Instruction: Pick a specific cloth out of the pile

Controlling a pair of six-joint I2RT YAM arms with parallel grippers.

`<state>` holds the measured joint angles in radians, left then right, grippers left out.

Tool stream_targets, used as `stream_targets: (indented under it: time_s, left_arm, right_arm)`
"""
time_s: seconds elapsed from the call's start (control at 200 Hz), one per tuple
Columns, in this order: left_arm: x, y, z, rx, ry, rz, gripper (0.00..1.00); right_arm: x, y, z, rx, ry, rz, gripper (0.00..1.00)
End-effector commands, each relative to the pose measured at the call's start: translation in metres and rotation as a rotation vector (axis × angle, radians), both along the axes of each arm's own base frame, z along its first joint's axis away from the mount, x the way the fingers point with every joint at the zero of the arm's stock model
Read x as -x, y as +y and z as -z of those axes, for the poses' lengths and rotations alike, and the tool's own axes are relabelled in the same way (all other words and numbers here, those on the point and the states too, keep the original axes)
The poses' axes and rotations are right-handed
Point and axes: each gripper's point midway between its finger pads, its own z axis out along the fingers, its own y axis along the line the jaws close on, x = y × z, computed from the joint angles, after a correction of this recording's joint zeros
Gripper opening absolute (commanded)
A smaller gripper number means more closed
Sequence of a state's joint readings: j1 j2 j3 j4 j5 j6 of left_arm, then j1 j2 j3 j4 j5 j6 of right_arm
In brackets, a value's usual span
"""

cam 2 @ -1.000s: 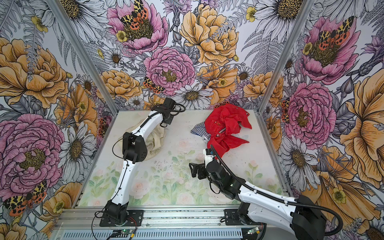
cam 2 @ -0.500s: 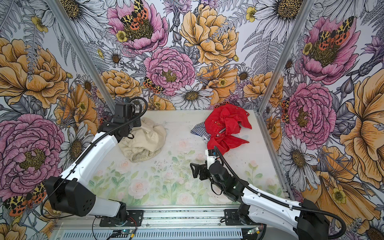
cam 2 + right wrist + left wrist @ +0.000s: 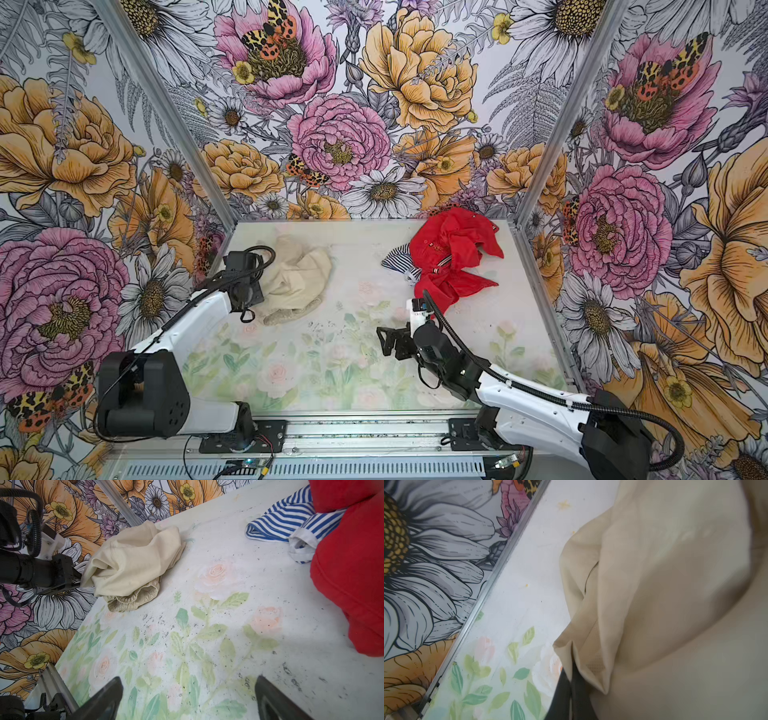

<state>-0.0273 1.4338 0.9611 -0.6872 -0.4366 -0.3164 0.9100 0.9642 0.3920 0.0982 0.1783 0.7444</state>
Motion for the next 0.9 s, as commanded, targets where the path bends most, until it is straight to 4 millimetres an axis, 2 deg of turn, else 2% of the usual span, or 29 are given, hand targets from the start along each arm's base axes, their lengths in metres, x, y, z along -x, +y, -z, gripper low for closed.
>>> stream_targets:
  time_s: [0.0,0.085,0.145,0.29,0.325,0.355,0.475,0.605,0.766,0.836,0.896]
  left_arm:
    - [-0.011,-0.013,0.021,0.087,0.052,0.022,0.0]
    - [-0.021,-0.032,0.042,0.164,0.108,0.069,0.0]
    - [-0.027,-0.042,0.05,0.154,0.126,0.081,0.0]
    - [-0.046,-0.053,0.073,0.105,0.137,0.049,0.0]
    - [-0.053,-0.054,0.072,0.1,0.118,0.04,0.0]
    - [-0.057,-0.054,0.085,0.096,0.148,0.038,0.0]
    - [-0.089,-0.055,0.076,0.075,0.099,0.023,0.0]
    - [-0.119,-0.046,0.066,0.069,0.067,0.012,0.02]
    - [-0.169,-0.056,0.05,0.052,0.047,0.125,0.03]
    - [-0.177,-0.059,0.036,0.04,0.059,0.149,0.14]
    - [-0.176,-0.06,0.016,0.005,0.026,0.162,0.31]
  right_arm:
    - [-0.008,0.012,-0.027,-0.075,-0.038,-0.002,0.99]
    - [-0.009,0.014,-0.025,-0.074,-0.035,-0.002,0.99]
    - [-0.01,0.015,-0.024,-0.077,-0.032,-0.003,0.99]
    - [-0.011,0.019,-0.019,-0.074,-0.018,-0.01,0.99]
    - [-0.01,0.02,-0.018,-0.074,-0.016,-0.013,0.99]
    - [-0.01,0.02,-0.019,-0.073,-0.015,-0.015,0.99]
    - [-0.009,0.016,-0.02,-0.065,-0.015,-0.006,0.99]
    - [-0.008,0.007,-0.02,-0.052,-0.024,0.015,0.99]
    - [-0.008,0.005,-0.021,-0.04,-0.026,0.017,0.99]
    - [-0.007,0.005,-0.023,-0.038,-0.021,0.014,0.99]
    - [-0.006,0.003,-0.025,-0.041,-0.022,0.02,0.99]
